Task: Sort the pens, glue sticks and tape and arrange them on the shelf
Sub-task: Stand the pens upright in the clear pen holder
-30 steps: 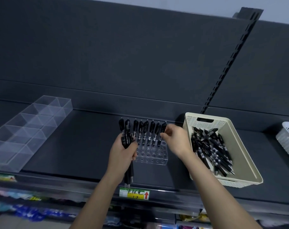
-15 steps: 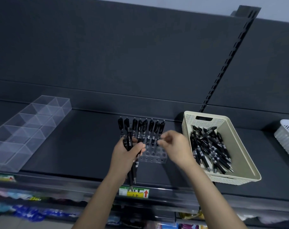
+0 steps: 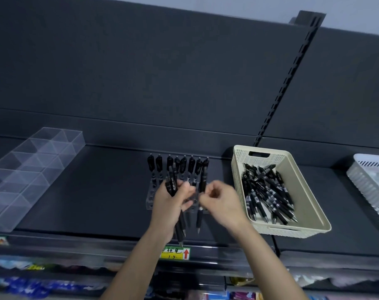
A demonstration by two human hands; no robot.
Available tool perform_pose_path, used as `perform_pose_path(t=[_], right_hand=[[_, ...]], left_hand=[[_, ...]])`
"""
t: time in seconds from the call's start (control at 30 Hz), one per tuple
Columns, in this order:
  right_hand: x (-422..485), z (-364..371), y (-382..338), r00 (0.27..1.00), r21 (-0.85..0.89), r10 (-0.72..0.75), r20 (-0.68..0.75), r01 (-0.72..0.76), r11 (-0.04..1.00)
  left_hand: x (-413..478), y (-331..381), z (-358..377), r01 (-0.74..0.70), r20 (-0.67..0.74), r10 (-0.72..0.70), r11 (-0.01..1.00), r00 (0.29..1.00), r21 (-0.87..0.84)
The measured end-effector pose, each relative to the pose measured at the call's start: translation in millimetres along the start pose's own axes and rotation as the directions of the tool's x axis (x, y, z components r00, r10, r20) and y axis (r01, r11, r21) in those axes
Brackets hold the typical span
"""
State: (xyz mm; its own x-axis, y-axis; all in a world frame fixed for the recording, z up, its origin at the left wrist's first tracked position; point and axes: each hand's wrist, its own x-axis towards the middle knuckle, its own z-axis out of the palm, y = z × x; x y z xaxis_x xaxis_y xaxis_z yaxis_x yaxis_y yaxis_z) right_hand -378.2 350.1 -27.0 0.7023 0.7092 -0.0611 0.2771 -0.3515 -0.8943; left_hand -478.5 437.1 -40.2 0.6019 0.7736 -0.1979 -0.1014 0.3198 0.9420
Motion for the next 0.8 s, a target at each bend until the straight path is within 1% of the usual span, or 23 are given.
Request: perform_pose_path(t=[0.03, 0.1, 0.17, 0.2, 0.3, 0.37, 0.53, 0.63, 0.8], right_hand=[[5, -5, 0, 0.997, 0.002, 0.005, -0.075, -0.005, 1.000], [17, -17, -1, 0.973, -0.062, -0.022, -0.229, 0.008, 0.998], [30, -26, 0, 0.943, -0.160, -0.074, -0.325, 0.022, 0.987], [35, -29, 0, 0.933, -0.184, -0.097, -0.345, 0.034, 0.982], [48, -31, 2, 0.928, -0.248, -0.171, -0.331, 0.090, 0.964], [54, -28, 4, 0.934, -0.314, -0.200, -0.297, 0.102, 0.944], [62, -20, 11, 0.966, -0.427, -0.192, -0.173, 0.102, 0.899], [63, -15, 15, 0.976, -0.457, -0.181, -0.123, 0.106, 0.883], [63, -13, 13, 0.974, -0.452, -0.179, -0.141, 0.098, 0.887]], left_hand=[[1, 2, -2, 0.029, -0.026, -0.030, 0.999, 0.999, -0.027], [2, 5, -8, 0.059, -0.084, -0.059, 0.998, 0.995, 0.005], [3, 6, -14, 0.065, -0.101, -0.059, 0.996, 0.993, 0.066], [3, 6, -16, 0.068, -0.103, -0.060, 0.994, 0.993, 0.081], [3, 5, -20, 0.094, -0.094, -0.085, 0.991, 0.992, 0.092], [2, 4, -23, 0.130, -0.089, -0.124, 0.990, 0.988, 0.057], [2, 1, -36, 0.229, -0.102, -0.252, 0.953, 0.962, -0.199], [5, 0, -43, 0.222, -0.107, -0.263, 0.929, 0.959, -0.297], [8, 0, -49, 0.182, -0.134, -0.258, 0.892, 0.957, -0.413]])
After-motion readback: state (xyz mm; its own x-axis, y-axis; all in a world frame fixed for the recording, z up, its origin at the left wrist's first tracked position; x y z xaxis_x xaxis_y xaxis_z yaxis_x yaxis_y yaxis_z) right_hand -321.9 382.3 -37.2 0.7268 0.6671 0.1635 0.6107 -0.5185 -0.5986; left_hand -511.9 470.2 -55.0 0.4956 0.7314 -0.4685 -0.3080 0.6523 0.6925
